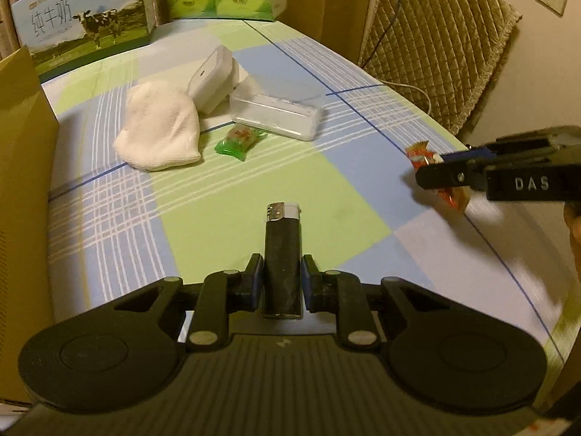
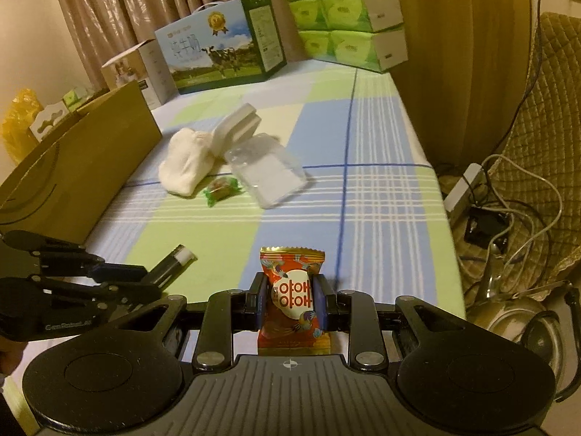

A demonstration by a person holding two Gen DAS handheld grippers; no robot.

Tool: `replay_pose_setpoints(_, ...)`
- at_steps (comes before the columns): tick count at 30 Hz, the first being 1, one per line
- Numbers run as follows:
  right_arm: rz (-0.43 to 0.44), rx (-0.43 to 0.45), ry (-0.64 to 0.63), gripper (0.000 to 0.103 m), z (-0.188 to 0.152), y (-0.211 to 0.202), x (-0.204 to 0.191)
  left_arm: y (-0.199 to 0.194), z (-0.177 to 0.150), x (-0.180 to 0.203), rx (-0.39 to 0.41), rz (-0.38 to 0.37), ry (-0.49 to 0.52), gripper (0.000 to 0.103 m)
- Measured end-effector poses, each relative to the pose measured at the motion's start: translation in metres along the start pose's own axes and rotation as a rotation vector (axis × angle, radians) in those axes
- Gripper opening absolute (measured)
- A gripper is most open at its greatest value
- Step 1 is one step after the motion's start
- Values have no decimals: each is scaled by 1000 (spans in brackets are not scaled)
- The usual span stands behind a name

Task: Organize objects
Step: 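Grasp the black lighter with the left tool while the right holds the candy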

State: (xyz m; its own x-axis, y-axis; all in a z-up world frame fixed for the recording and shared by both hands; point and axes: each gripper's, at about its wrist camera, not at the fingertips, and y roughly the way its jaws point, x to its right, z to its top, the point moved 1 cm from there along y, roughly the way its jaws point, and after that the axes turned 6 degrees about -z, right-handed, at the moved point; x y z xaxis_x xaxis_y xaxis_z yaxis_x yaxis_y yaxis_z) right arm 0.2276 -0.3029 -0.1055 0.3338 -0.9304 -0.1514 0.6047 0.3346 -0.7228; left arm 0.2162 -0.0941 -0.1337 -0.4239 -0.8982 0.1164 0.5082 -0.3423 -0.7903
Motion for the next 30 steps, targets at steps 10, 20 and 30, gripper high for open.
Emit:
replay_pose_setpoints(10,-17,-3,18,24,1,-9,-5,9,13,3,-18,14,14,18)
replay_pose_setpoints(20,-7,61,27,24,25,-51,-36,-63,25,4,77,26,-31,17)
replay_pose_setpoints(30,36,127,-3,24,56,-111,-103,-154,27,-9,157,49,-40,18)
